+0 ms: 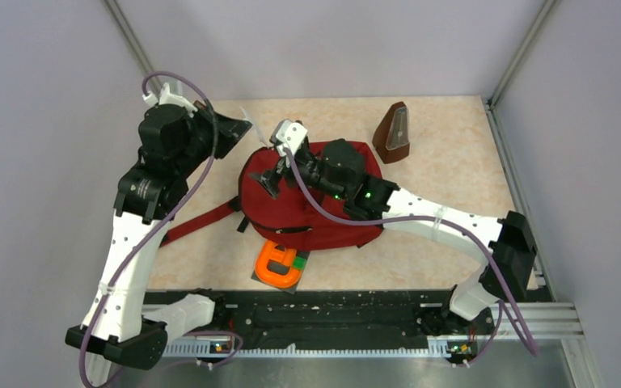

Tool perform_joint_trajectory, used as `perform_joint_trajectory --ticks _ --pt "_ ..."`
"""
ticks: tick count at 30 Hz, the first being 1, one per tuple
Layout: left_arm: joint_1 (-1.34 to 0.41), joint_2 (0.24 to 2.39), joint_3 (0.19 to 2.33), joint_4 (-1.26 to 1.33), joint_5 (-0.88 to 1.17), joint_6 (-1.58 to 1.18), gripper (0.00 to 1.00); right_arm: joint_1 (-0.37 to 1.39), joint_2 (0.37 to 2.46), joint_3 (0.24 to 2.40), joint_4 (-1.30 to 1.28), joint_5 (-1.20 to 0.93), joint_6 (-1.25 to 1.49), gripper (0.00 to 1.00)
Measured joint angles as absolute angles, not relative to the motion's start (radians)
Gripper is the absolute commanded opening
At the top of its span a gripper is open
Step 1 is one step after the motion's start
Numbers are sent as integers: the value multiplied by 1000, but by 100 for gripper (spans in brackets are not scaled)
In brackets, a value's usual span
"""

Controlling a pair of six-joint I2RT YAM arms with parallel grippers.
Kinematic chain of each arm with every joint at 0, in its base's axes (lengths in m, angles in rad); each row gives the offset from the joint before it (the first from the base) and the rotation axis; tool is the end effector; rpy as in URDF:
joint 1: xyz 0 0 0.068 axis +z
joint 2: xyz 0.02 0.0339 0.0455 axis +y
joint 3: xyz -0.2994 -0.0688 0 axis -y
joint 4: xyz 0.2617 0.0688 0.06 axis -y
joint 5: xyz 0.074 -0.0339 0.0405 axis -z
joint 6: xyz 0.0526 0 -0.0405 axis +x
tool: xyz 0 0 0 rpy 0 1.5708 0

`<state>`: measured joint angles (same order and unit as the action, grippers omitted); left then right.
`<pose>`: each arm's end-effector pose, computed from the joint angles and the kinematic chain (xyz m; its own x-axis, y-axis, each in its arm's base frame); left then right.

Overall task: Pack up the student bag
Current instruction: Pick up the stationery from the center of the board.

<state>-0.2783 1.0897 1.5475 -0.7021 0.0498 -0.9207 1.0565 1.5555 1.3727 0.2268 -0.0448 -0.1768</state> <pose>0.2036 -0.0609 0.5178 -0.3962 -0.7137 -0.5777 0.0091 0.6261 -0.7797 0.1997 0.3582 0.4299 0.1781 -0.0419 -0.9831 -0.8741 0.4522 -0.1776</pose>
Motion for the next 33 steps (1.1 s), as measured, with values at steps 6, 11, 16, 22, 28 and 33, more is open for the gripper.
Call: perform_joint_trajectory --ticks 6,11,16,22,28,33 --pt "-323 1098 1543 -652 75 -974 0 1042 1589 1410 236 12 -218 87" --pt "-331 1086 1526 -639 96 -1008 0 1037 1610 1411 220 94 -257 84" --pt "-335 1062 1519 -662 108 -1020 0 1029 1615 1411 195 144 -280 79" --pt "-336 1019 1479 -658 148 -1022 0 971 1603 1388 210 21 -231 69" --pt "-336 1008 1456 -653 170 -1024 0 961 1603 1390 223 -54 -206 0" --pt "-336 987 1425 -625 178 -984 86 963 1603 1412 207 -96 -174 0"
